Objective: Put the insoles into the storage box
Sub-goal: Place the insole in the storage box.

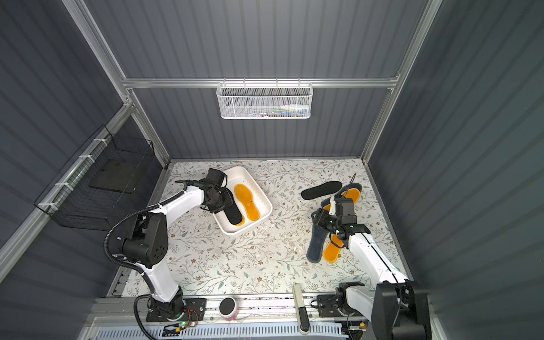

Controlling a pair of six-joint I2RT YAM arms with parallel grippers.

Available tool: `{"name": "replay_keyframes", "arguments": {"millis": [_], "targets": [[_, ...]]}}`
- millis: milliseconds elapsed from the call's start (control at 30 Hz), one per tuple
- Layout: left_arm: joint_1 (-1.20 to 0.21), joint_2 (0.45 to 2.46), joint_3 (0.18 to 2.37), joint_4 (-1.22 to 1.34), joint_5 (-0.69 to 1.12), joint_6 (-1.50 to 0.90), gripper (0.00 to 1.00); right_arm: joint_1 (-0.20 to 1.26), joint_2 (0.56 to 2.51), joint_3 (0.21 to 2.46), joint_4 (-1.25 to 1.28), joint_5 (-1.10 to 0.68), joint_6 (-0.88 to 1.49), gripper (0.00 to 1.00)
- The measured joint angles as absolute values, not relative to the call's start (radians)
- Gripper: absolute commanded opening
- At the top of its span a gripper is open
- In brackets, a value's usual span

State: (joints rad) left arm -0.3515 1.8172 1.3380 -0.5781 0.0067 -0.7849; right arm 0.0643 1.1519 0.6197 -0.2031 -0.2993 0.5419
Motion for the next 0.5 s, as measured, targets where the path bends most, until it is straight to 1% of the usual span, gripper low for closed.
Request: {"name": "replay_keyframes", "arguments": {"millis": [133,300,400,500], "targets": [[-0.352,1.757,1.308,-0.466,0.093,-0.742,0.75,0.064,1.238,0.707,-0.211,-0.306,0.550,0.67],[-0.352,1.684,1.238,-0.306,0.201,-0.714,0.90,0.061,1.432,0.927,-0.225,-0.312,0.565,0.67],[-0.352,1.682,1.219,-0.235,0.256,-0.706,0.97,0.055,1.589,1.078,-0.227,-0.334,0.582,0.67],[-0.352,1.682,1.204,-0.190,0.316,-0.700,0.99,0.051,1.747,1.219,-0.238,-0.361,0.602,0.67]]}}
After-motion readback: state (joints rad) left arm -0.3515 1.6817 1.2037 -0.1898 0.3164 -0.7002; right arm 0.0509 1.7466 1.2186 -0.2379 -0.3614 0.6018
